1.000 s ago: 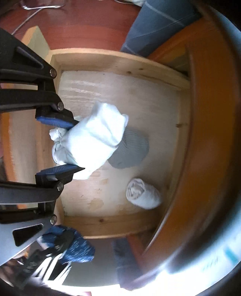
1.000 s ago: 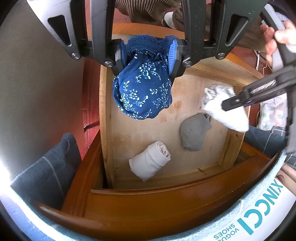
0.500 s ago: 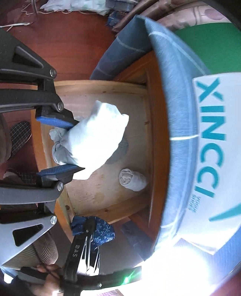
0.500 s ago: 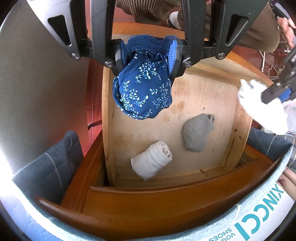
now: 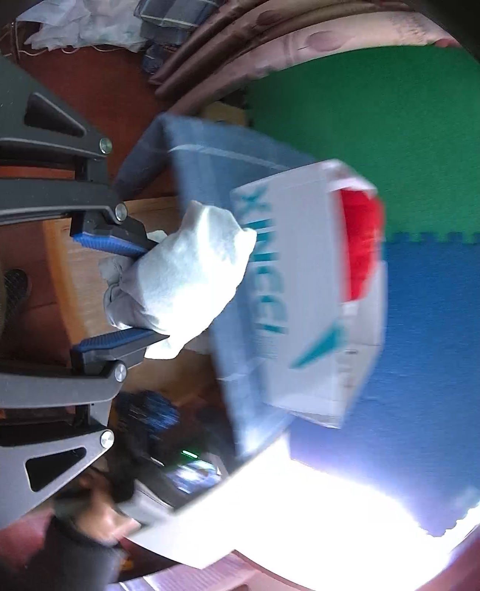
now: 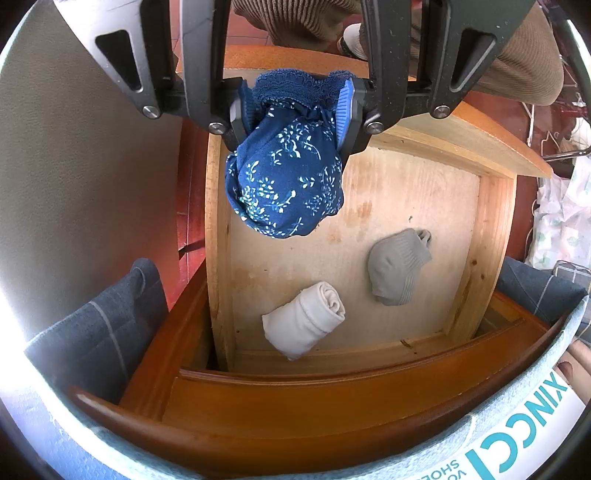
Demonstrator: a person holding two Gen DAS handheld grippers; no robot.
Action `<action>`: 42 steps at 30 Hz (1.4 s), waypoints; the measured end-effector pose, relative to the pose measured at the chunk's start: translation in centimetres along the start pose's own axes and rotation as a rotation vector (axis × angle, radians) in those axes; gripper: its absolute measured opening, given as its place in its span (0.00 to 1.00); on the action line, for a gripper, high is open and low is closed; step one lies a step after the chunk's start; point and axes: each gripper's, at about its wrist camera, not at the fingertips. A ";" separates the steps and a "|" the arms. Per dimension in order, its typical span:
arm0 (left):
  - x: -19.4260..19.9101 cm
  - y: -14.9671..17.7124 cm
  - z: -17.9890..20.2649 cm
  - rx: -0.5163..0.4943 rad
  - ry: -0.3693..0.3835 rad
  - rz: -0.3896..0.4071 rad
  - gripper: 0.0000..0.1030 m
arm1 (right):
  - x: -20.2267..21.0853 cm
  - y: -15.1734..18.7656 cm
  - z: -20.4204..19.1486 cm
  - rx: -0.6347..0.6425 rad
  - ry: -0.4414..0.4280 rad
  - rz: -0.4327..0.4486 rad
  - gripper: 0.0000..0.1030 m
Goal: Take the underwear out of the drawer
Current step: 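Carry the white garment into the white box and open the left gripper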
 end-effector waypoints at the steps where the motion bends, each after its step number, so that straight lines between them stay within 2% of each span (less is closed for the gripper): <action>1: 0.9 -1.0 -0.1 0.003 0.004 0.023 0.35 | 0.0 0.0 0.0 0.000 -0.001 -0.001 0.31; 6: 4.6 -7.0 -0.6 -0.006 0.000 0.133 0.35 | 0.0 -0.1 0.1 0.003 -0.003 -0.006 0.31; 11: 5.4 -12.3 -2.2 0.014 -0.020 0.185 0.35 | 0.0 0.0 0.0 0.004 -0.004 -0.002 0.31; 19: 1.7 -20.2 -5.6 0.082 -0.077 0.195 0.35 | 0.0 0.0 0.1 0.001 -0.013 -0.004 0.31; 23: -1.3 -22.6 -7.2 0.094 -0.103 0.160 0.35 | 0.0 -0.1 0.1 0.003 -0.018 -0.005 0.31; 28: -5.6 -22.9 -8.4 0.102 -0.095 0.093 0.36 | 0.0 -0.1 0.2 0.001 -0.027 -0.004 0.31; 33: -9.7 -22.6 -9.2 0.073 -0.171 0.031 0.36 | 0.0 -0.2 0.2 0.007 -0.030 -0.005 0.31; 42: -13.8 -21.2 -9.3 0.022 -0.222 -0.018 0.41 | 0.1 -0.2 0.1 0.013 -0.032 -0.009 0.31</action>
Point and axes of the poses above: each gripper's, at about its wrist camera, not at the fingertips, and x roughly against the way its jaws point, z to its right, y to its underside, and after that the axes turned 7 degrees about y, right-handed
